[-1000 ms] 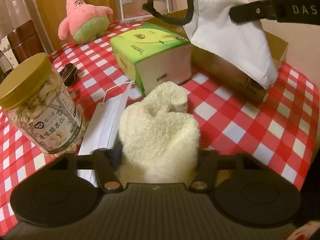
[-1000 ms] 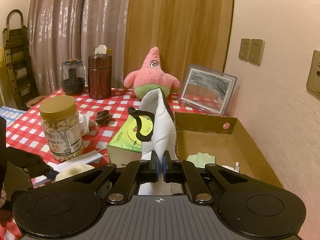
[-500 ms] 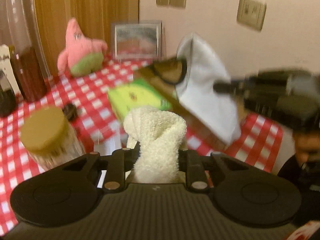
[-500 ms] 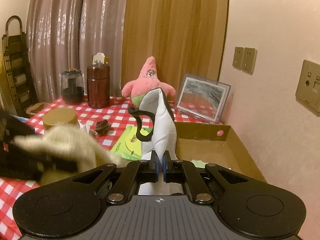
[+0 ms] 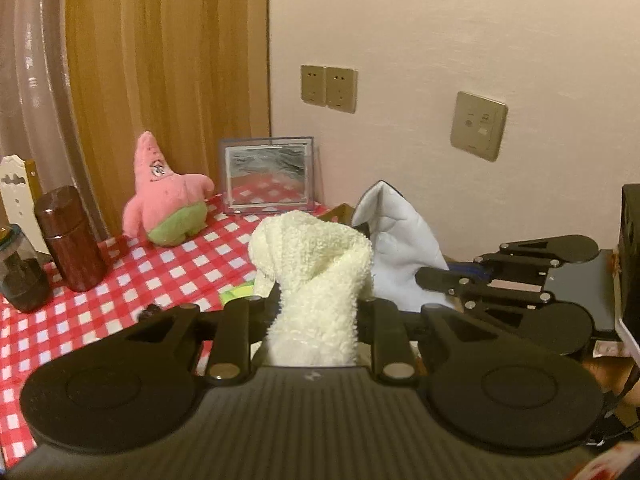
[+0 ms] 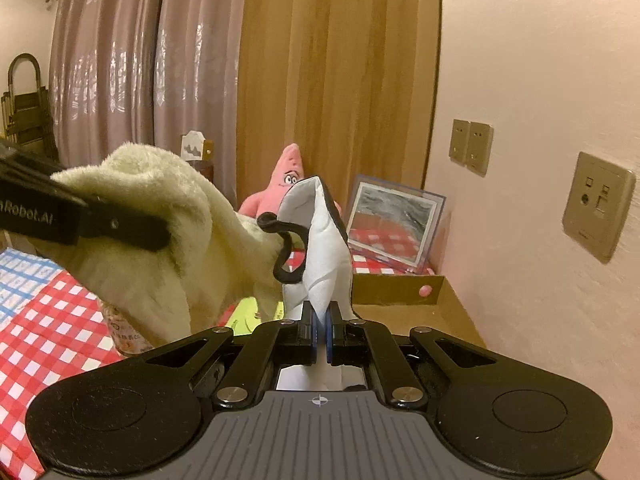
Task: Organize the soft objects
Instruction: 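Lift the cream towel with the left tool while the right tool carries the white bag toward the tray, then lower the cream towel into the tray and open the left tool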
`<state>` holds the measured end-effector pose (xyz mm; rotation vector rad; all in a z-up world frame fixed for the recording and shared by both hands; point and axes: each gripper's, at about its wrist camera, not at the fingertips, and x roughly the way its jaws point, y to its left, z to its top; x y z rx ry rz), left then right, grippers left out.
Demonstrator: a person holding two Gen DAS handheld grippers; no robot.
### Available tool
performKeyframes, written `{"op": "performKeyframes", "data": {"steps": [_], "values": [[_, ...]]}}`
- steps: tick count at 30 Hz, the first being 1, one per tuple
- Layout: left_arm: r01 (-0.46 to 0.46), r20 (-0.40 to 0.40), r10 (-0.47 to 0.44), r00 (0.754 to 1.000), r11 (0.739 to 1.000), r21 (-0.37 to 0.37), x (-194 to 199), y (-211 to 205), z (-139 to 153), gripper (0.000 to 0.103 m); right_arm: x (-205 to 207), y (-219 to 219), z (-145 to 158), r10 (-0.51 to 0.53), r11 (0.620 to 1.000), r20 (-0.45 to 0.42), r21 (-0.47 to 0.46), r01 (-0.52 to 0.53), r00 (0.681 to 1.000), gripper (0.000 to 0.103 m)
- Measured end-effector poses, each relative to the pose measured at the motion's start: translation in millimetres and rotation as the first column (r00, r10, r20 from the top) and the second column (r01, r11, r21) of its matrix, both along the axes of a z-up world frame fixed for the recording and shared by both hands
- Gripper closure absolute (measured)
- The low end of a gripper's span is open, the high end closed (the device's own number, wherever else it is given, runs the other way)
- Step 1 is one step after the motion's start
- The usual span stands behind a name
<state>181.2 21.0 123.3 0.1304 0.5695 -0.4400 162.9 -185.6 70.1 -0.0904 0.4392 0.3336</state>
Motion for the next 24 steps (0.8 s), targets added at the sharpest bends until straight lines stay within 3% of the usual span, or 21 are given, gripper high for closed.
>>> {"op": "performKeyframes", "data": {"steps": [13,24], "values": [[0.021,-0.037,-0.023,0.999,0.998,-0.052,7,-46,-12,0.082,4,-49,10,-0.074,0.997,-0.019,-0.031,0.073,0.997,0.099],[0.024,-0.053,-0.029,0.998,0.996,-0.088,60,-98,-21,0.082,50,-90,-3,-0.114,0.991,-0.061,-0.072,0.110,0.992,0.099]]}}
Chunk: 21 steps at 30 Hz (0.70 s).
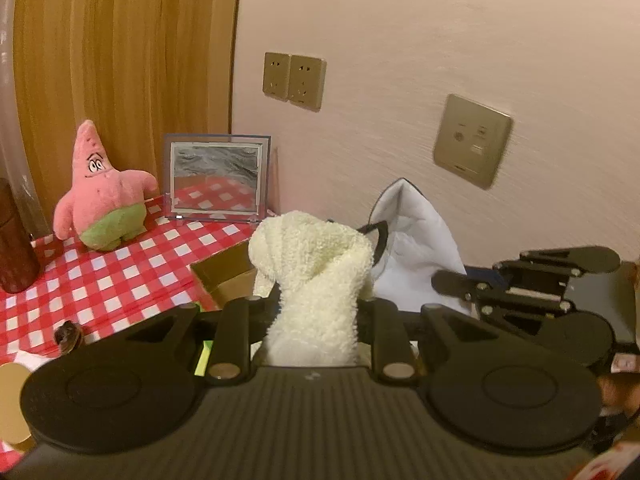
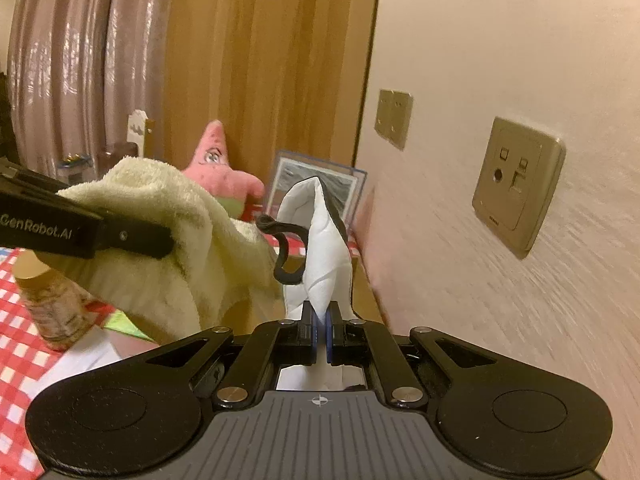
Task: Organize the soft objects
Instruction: 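Lower the cream towel into the tray and open the left tool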
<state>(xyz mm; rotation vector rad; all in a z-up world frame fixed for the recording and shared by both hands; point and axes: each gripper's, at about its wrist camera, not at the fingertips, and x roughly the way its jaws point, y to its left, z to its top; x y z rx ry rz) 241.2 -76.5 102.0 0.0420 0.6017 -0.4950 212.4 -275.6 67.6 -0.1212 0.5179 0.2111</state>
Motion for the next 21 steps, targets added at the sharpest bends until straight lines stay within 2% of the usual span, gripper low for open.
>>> {"op": "performKeyframes", "data": {"steps": [7,15,17,19,21], "values": [[-0.050,-0.029,0.050,0.998,0.999,-0.006,50,-19,-21,0.082,44,-13,-19,-0.007,1.000,-0.031,-0.010,0.007,0.999,0.099],[-0.082,-0.066,0.082,0.994,0.997,0.008,98,-37,-56,0.081,75,-24,-39,-0.018,1.000,-0.056,-0.006,0.018,0.998,0.099],[-0.082,-0.077,0.083,0.994,0.997,0.016,108,-42,-64,0.077,81,-27,-43,-0.022,1.000,-0.061,-0.008,0.022,0.998,0.099],[-0.081,-0.086,0.083,0.993,0.996,0.026,117,-46,-72,0.066,85,-29,-46,-0.027,1.000,-0.068,-0.010,0.027,0.997,0.099],[-0.087,-0.097,0.090,0.991,0.995,0.042,124,-50,-80,0.062,87,-32,-49,-0.032,0.999,-0.073,-0.007,0.032,0.997,0.099]]}}
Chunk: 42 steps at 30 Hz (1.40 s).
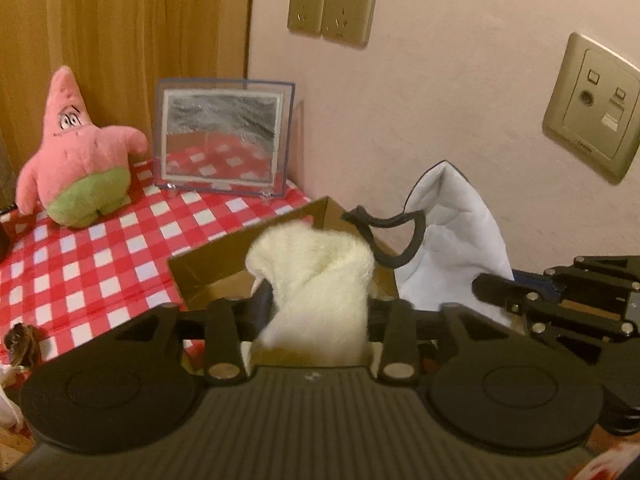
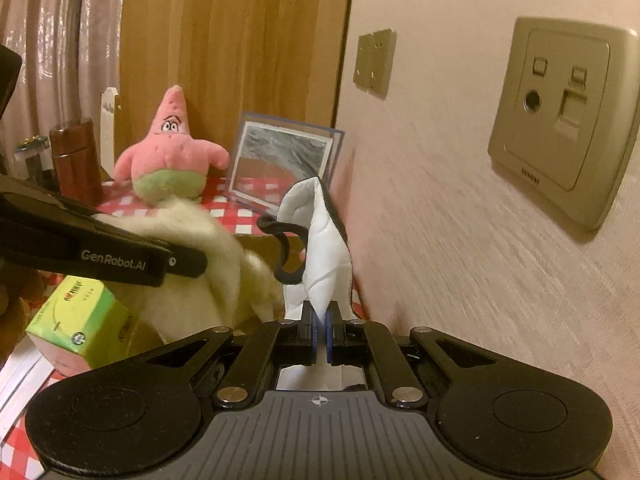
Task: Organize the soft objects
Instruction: 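Lower the cream towel into the tray and open the left tool, then lower the white bag into the tray and open the right tool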
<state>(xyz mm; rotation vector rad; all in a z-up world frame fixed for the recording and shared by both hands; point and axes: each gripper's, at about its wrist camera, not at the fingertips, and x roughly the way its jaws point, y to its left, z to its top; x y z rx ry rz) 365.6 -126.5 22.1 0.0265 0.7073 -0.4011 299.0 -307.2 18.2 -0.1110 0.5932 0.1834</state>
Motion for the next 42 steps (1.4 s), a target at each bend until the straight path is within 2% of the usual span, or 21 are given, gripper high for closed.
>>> {"op": "performKeyframes", "data": {"steps": [3,7,16,25,28,30,32,33,42], "values": [[0.019,-0.012,-0.019,1.000,1.000,-0.001,4,-1,-5,0.057,-1,-1,-4,0.003,1.000,-0.009,-0.004,-0.003,1.000,0.099],[0.034,0.013,-0.034,0.999,0.999,0.006,-4,2,2,0.056,0,1,-8,0.006,1.000,-0.024,0.004,-0.006,1.000,0.099],[0.005,0.049,-0.006,0.999,1.000,0.013,-22,21,18,0.056,2,6,-4,0.012,0.999,-0.032,0.030,-0.011,0.999,0.099],[-0.009,0.037,0.009,0.999,1.000,0.005,-34,34,12,0.055,16,13,-5,0.020,0.999,-0.033,0.032,-0.019,0.999,0.099],[-0.013,0.033,0.013,0.999,1.000,-0.002,-36,38,8,0.055,23,14,-9,0.035,0.998,-0.065,0.052,-0.031,0.997,0.098],[-0.015,0.027,0.015,1.000,1.000,-0.002,-37,39,6,0.055,24,12,-11,0.026,0.997,-0.074,0.079,-0.020,0.997,0.087],[-0.013,0.024,0.013,1.000,1.000,0.001,-39,41,4,0.055,20,10,-9,0.008,0.996,-0.052,0.089,-0.003,0.999,0.043],[-0.014,0.024,0.014,1.000,1.000,0.002,-40,42,4,0.054,17,9,-8,0.006,0.995,-0.039,0.100,-0.002,0.999,0.040],[-0.028,0.024,0.029,0.999,1.000,-0.011,-55,53,7,0.052,-3,14,5,0.015,0.996,-0.035,0.092,-0.012,0.999,0.040]]}}
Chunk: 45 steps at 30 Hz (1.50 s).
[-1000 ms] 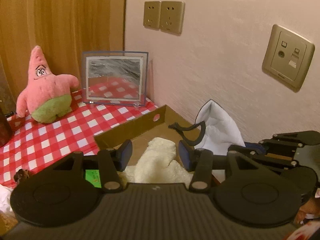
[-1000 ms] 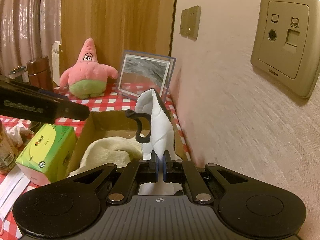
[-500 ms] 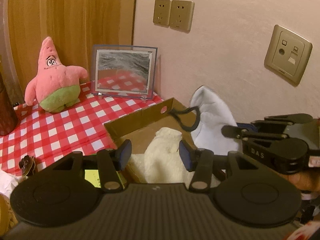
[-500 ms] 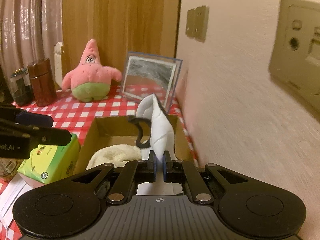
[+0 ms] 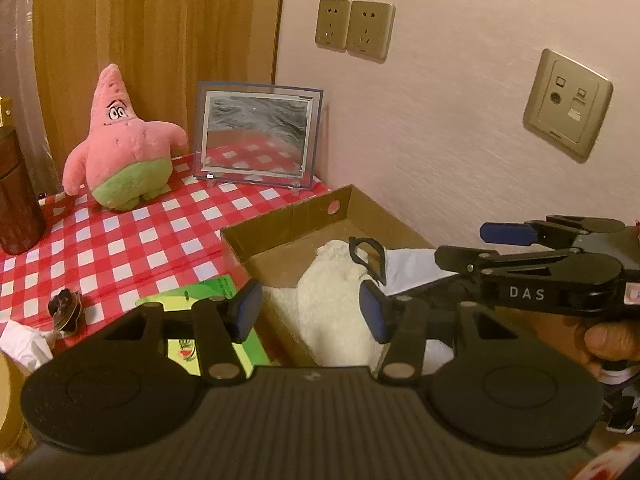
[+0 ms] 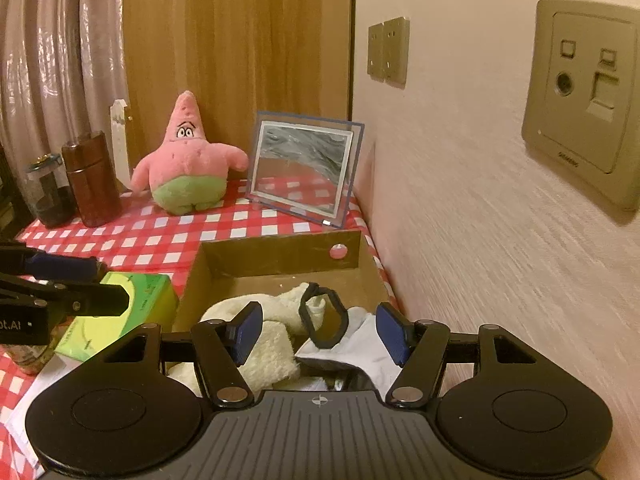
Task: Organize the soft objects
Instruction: 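Lower the white bag into the tray and open the right tool, then move the right tool from the tray toward the light-blue face mask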
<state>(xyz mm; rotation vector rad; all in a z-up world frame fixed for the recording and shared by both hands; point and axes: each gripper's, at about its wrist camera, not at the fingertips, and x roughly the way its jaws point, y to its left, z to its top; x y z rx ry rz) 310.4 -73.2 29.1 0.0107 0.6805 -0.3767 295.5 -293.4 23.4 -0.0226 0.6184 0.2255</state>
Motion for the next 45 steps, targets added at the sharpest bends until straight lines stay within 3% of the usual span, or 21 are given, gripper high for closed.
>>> {"op": "performKeyframes", "data": {"steps": [11,21,37,45], "values": [[-0.007,0.003,0.007,1.000,1.000,-0.014,-50,13,10,0.049,-54,11,18,-0.004,1.000,-0.026,-0.007,0.004,1.000,0.040],[-0.019,0.011,0.020,1.000,1.000,-0.020,-109,33,29,0.033,-107,35,42,0.007,1.000,-0.028,0.009,-0.007,1.000,0.040],[-0.127,-0.012,0.127,0.992,0.992,0.018,-191,88,25,0.016,-159,78,65,0.063,0.997,-0.012,0.049,-0.062,0.998,0.036],[-0.191,0.006,0.191,0.982,0.980,0.053,-228,129,24,0.013,-175,101,61,0.092,0.993,-0.026,0.074,-0.090,0.995,0.036]]}}
